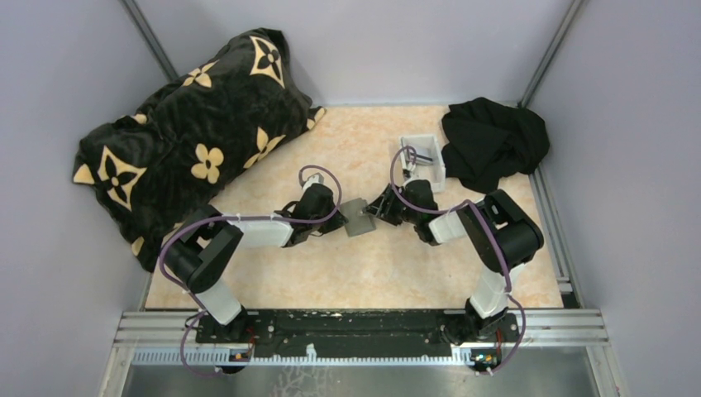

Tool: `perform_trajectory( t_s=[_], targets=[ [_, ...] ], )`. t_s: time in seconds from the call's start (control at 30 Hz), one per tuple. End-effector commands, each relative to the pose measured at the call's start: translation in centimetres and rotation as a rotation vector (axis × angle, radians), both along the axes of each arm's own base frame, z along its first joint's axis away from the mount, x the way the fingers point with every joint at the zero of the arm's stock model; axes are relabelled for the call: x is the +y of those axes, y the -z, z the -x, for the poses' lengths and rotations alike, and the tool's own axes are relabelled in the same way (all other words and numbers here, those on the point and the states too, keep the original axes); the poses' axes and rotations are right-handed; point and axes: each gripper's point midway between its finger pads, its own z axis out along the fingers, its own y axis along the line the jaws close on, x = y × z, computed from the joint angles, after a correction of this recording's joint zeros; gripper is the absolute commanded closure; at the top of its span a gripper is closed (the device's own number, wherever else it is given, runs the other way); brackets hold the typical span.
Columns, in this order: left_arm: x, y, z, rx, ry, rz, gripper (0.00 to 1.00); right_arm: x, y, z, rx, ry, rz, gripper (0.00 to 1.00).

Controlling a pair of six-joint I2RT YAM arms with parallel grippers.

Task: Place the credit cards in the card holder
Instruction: Close the card holder at the center of the board.

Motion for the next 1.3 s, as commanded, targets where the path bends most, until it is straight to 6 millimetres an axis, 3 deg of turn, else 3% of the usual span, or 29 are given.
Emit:
perform_trajectory(
  t_s=[0.0,0.7,1.27],
  targets=[
    [9.7,9.7,8.9,0.357,0.031,-0.420,0.94,0.0,0.6,0.6,0.011,-0.014,-0.026,0.56],
    [9.1,9.6,8.7,0.353,0.047,-0.401,0.94,1.6,0.2,1.3,-0.030,-0.065,-0.034,0.57],
    [9.0,9.7,8.7,0.355,0.054,-0.398,0.94,2.5,1.7,2.0,0.000,-0.120,0.028,0.56]
  ],
)
